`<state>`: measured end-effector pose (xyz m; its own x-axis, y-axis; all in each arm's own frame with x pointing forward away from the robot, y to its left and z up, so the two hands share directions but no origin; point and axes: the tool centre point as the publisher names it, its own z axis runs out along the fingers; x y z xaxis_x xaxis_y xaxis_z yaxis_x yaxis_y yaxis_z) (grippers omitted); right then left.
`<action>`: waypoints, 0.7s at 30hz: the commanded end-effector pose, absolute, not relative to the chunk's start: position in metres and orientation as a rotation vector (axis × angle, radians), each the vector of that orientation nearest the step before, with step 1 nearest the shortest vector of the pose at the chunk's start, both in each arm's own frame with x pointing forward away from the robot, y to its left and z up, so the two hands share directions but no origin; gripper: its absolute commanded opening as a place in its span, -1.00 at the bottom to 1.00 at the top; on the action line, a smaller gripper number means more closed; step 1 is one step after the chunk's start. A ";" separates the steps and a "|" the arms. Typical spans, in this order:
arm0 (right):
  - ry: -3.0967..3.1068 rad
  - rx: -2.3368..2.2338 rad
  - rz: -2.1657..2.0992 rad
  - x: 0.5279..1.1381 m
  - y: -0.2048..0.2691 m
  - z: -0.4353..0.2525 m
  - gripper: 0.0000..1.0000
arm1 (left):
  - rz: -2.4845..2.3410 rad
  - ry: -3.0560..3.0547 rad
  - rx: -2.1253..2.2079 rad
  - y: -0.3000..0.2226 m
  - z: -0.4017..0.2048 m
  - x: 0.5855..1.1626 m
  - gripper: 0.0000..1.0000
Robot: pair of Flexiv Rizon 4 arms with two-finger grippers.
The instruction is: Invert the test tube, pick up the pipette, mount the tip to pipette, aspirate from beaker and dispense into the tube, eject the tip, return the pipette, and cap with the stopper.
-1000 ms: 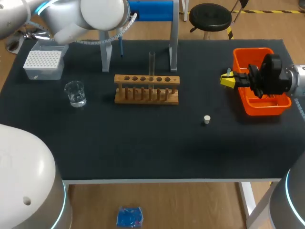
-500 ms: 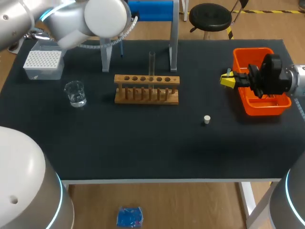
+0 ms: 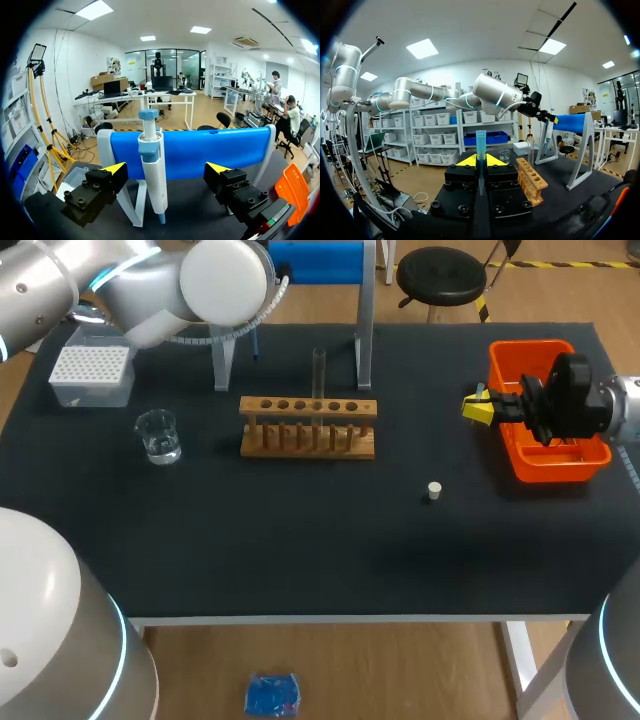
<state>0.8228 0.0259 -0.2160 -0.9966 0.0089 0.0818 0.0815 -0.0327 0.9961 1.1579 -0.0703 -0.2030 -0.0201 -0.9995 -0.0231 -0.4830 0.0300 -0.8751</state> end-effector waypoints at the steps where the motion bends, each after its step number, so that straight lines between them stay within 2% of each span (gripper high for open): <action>1: -2.149 -0.099 -2.219 0.823 0.025 -0.216 -1.00 | -0.911 1.596 -1.537 -0.070 -0.204 1.162 1.00; 21: -2.149 -0.099 -2.219 0.823 0.025 -0.216 -1.00 | -0.922 1.568 -1.515 -0.058 -0.201 1.175 1.00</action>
<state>0.8228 0.0259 -0.2160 -0.9966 0.0089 0.0818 0.0815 -0.0327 0.9961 1.1708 -0.0593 -0.2007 -0.0073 -0.9992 -0.0381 -0.4516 0.0373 -0.8914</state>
